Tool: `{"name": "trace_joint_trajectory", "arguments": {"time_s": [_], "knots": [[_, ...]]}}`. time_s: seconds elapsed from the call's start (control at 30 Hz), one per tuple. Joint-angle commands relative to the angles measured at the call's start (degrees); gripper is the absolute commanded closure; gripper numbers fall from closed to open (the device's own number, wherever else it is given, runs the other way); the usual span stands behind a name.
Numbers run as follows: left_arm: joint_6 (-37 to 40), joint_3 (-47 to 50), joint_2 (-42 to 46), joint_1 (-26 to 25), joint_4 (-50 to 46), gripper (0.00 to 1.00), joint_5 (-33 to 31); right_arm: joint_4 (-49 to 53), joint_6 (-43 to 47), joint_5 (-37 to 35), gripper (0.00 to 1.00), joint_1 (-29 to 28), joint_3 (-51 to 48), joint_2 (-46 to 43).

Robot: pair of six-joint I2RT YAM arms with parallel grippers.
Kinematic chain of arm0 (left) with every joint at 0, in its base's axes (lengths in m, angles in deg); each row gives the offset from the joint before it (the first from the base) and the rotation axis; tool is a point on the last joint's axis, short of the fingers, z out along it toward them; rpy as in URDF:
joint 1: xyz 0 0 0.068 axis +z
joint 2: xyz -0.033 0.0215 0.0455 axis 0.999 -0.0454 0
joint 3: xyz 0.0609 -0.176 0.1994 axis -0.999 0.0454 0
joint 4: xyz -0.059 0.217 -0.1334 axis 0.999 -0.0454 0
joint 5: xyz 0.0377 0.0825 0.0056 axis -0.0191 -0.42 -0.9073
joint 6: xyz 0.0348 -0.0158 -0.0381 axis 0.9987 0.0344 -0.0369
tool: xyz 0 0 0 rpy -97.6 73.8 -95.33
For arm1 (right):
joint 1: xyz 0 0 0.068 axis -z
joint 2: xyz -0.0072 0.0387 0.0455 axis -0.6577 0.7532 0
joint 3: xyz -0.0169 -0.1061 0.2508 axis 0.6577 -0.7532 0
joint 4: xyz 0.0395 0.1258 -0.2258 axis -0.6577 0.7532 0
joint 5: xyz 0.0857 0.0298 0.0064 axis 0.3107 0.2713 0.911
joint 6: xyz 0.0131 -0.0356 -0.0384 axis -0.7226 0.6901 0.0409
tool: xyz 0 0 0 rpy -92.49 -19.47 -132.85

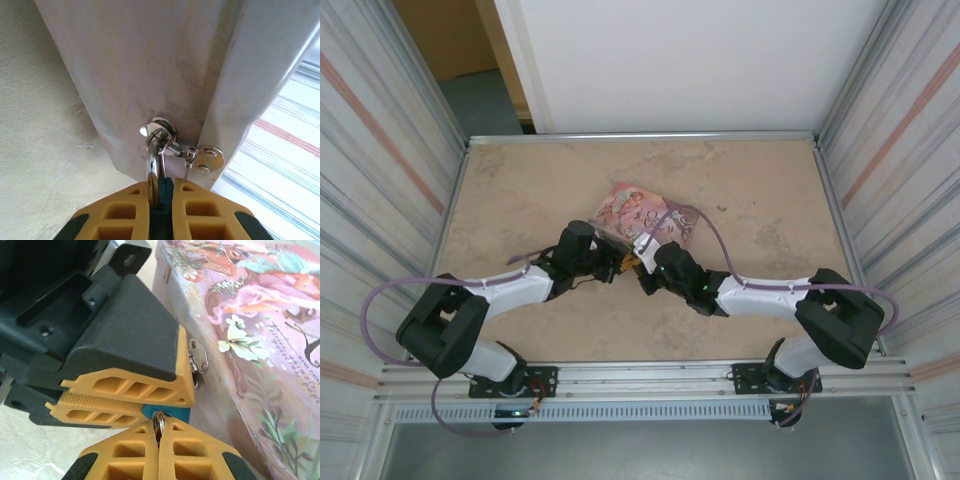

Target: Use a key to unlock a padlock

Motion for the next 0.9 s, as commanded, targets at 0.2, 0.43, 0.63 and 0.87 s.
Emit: {"name": "trace_joint_trajectory", "arguments": {"time_s": [0.2, 0.43, 0.63, 0.87], "knots": [[0.03, -0.02, -0.2, -1.48, 2.86, 1.0, 3.07, 2.15, -19.75, -0.24, 1.0, 2.75, 2.3, -1.73], [-0.19, -0.28, -0.55, -1.86, 2.99, 1.0, 2.87, 7.83, -29.3, 0.21, 1.0, 3.3, 4.1, -0.92], [-0.35, -0.31, -1.04, -2.16, 2.99, 1.0, 2.68, 7.72, -34.89, 0.01, 1.0, 3.7, 3.62, 0.11], [-0.28, -0.54, -2.76, -3.7, 3.08, 1.0, 1.67, 6.7, -35.22, -0.96, 1.0, 3.74, 2.62, 1.06]]}}
